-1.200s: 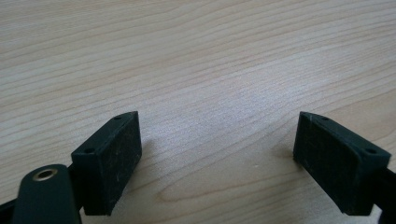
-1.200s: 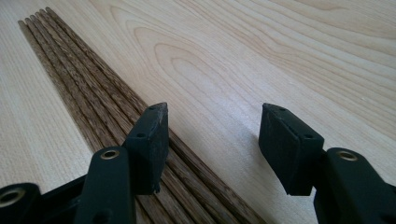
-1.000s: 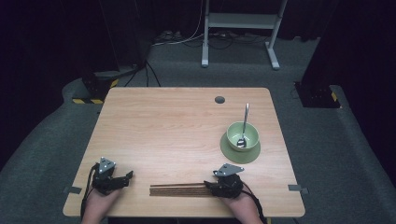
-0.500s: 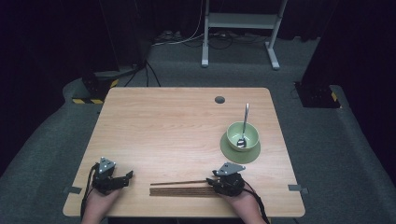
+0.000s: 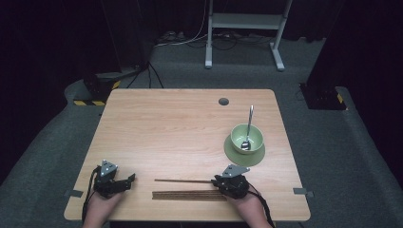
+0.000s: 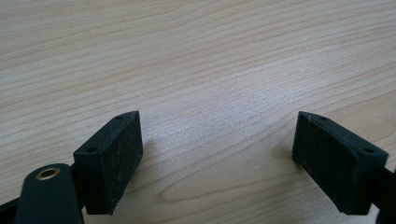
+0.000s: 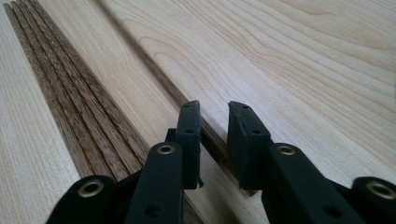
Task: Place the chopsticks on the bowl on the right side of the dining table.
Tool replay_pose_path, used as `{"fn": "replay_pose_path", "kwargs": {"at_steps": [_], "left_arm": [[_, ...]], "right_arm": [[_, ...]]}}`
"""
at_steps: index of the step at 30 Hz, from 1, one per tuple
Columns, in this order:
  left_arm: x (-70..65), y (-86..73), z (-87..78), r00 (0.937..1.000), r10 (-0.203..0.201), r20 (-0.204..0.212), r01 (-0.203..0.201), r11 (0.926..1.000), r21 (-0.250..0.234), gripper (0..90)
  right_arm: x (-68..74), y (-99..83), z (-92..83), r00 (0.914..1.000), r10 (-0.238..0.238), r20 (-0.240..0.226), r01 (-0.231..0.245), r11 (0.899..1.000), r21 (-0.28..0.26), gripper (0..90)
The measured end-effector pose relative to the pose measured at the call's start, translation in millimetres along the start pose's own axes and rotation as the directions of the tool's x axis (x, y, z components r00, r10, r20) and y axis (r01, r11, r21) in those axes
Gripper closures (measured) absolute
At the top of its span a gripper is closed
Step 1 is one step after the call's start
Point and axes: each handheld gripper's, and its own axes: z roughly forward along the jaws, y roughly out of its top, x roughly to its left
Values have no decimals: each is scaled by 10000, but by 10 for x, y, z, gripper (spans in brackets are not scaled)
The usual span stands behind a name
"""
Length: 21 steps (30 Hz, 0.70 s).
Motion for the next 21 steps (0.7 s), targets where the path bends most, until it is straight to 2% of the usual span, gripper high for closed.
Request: {"fn": "replay_pose_path", "kwargs": {"at_steps": [11, 18, 21], "left_arm": [[0, 0, 0, 10000, -5, 0, 5, 10000, -5, 164], [0, 0, -1, 10000, 3, 9, -3, 10000, -10, 166], [0, -1, -1, 10000, 0, 7, 0, 10000, -12, 167]], "right_arm": [[-71, -17, -34, 9999, 162, 26, -162, 9999, -15, 834], [-96, -36, -39, 9996, 265, -17, -265, 9996, -18, 832], [-103, -39, -39, 9996, 265, -98, -265, 9996, -55, 798]]}}
